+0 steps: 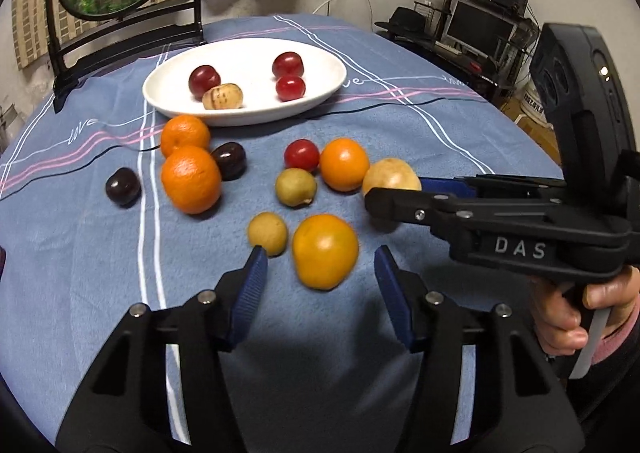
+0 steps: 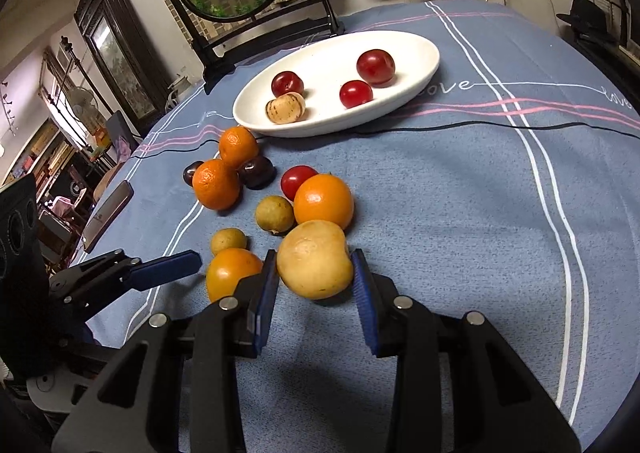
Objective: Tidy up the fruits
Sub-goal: 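Grasp the pale yellow fruit with the right tool while the left tool grasps an orange, then place the pale yellow fruit and orange on the white plate, open both tools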
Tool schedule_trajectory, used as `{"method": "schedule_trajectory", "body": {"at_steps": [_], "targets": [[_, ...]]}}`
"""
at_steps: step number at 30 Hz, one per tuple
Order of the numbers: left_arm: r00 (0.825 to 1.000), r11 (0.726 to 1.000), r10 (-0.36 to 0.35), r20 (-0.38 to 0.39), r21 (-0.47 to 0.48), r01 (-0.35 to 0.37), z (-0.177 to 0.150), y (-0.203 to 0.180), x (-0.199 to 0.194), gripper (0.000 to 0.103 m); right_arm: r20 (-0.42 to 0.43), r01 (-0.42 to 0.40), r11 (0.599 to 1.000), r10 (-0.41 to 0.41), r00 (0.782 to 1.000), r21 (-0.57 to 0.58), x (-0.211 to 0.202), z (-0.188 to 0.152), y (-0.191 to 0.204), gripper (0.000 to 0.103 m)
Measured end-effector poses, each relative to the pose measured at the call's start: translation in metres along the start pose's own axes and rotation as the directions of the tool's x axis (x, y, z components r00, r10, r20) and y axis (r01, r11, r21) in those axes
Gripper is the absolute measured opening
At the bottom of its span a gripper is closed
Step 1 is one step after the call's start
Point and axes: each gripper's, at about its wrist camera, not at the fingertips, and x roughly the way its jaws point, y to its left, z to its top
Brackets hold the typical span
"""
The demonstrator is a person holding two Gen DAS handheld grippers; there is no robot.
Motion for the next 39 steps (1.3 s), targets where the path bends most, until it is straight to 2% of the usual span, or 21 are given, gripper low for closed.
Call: {"method": "schedule_trajectory", "body": {"at_steps": [6,12,15,21,33,36,39], "targets": [[0.999,1.000,0.004,-0.032,0.010,-0.003,0.008,-0.004,0.012,0.047,0.003,-0.015,1.000,0.015,1.000,0.024,0.000,-0.001,-0.005,0.037],[0.999,1.000,-0.003,-0.051,0.028,0.004,0.014,-0.007,0.021,0.043,0.005,-0.026,0.999,0.026,1.000,0.040,0.000,-0.001,-0.009,0.037],[0.997,1.000,-0.009,-0.076,0.004,0.009,0.013,-0.003,0.026,0.038,0.002,-0.032,0.998,0.032,0.999,0.046,0.001,-0.002,-0.010,0.037],[0.997,0.999,-0.028,-0.070,-0.026,0.026,0.009,0.000,0.024,0.038,0.004,-0.037,0.998,0.037,0.999,0.047,0.000,-0.002,-0.010,0.037],[0.994,0.991,-0.094,0.048,-0.092,0.099,0.010,0.024,-0.014,0.038,0.034,-0.042,0.999,0.043,0.998,-0.021,-0.005,0.002,0.006,0.037],[0.991,0.988,-0.107,0.087,-0.099,0.115,0.027,0.038,-0.024,0.038,0.072,-0.035,0.998,0.038,0.997,-0.043,-0.011,0.020,0.014,0.037],[0.984,0.985,-0.101,0.145,-0.127,0.120,0.059,0.060,-0.032,0.038,0.141,-0.018,0.998,0.027,0.990,-0.066,-0.012,0.057,0.020,0.037]]}}
